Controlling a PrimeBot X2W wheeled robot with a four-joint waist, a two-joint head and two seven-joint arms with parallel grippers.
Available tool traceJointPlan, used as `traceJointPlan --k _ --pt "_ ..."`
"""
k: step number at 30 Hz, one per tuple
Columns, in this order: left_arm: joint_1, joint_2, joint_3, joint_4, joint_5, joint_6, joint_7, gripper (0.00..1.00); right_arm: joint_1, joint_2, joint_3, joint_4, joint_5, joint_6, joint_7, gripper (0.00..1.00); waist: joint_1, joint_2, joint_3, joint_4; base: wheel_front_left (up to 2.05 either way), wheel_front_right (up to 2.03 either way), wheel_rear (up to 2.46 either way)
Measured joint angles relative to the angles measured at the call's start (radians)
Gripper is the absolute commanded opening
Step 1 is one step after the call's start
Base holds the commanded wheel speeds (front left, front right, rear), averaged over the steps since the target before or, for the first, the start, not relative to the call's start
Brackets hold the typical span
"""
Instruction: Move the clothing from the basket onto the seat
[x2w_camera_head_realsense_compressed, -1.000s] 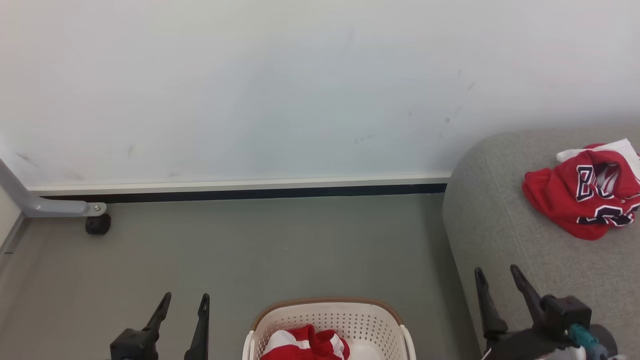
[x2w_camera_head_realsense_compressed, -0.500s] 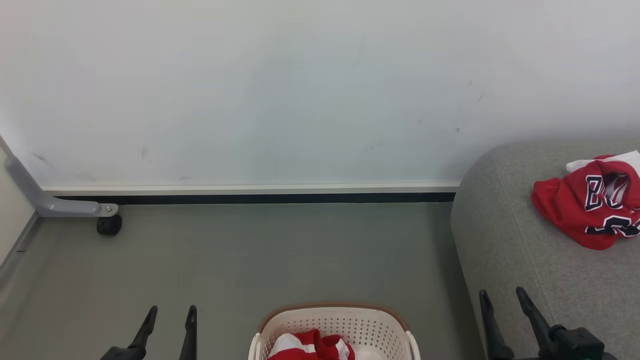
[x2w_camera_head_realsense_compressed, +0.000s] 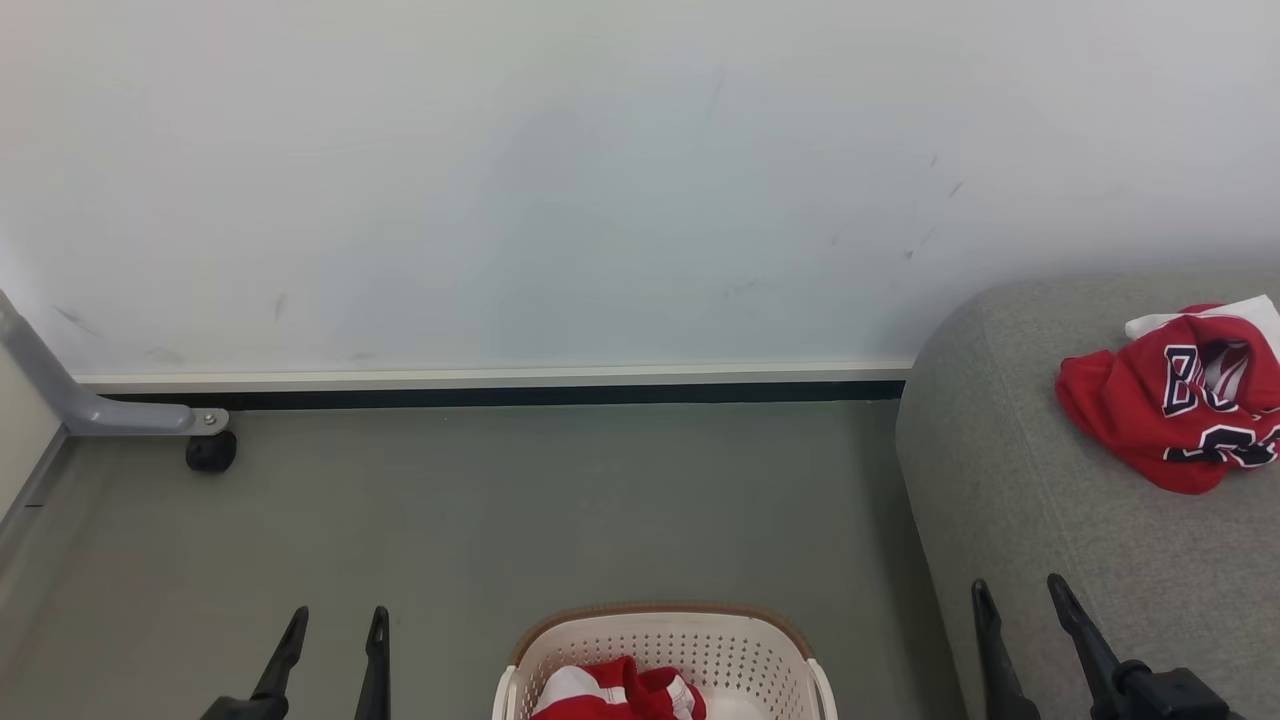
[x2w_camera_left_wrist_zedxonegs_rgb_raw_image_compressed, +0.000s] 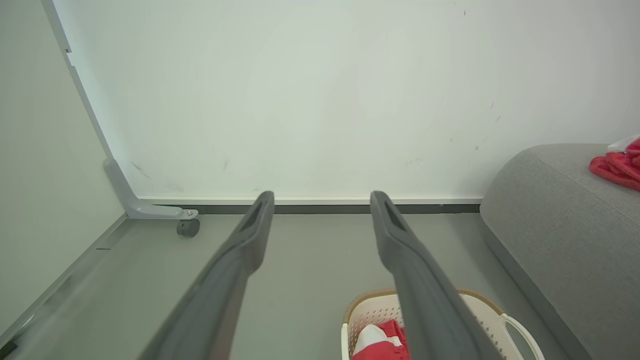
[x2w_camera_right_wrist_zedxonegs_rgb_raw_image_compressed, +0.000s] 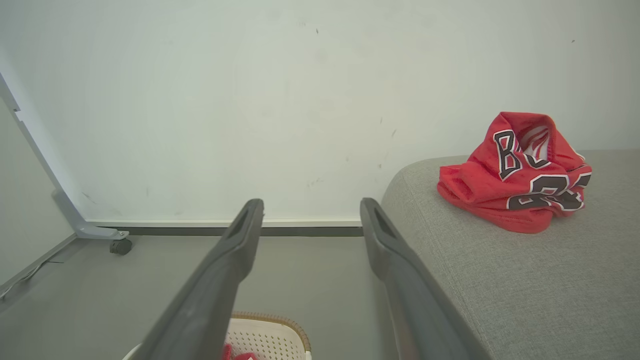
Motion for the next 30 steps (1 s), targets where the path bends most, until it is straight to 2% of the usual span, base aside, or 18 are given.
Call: traceJointPlan --k 12,20,30 --pt "0.019 -0.008 0.014 -0.026 0.021 0.0 0.0 1.0 0.016 -0.001 -0.025 -0.052 -0.021 -0.008 0.0 1.0 0.0 0.0 0.027 -0.003 0.0 0.0 0.0" --pt "0.011 -0.008 -0.012 -0.029 0.054 0.0 0.0 1.0 0.019 -0.011 -0.048 -0.098 -0.032 -0.011 0.0 1.0 0.0 0.0 0.074 -0.006 0.0 0.0 0.0" --pt "-0.131 -0.044 -0.084 0.028 0.099 -0.02 0.003 1.0 -0.056 -0.032 -0.083 -0.143 -0.057 -0.013 0.0 1.0 0.0001 0.0001 0.184 -0.02 0.0 0.0 0.0"
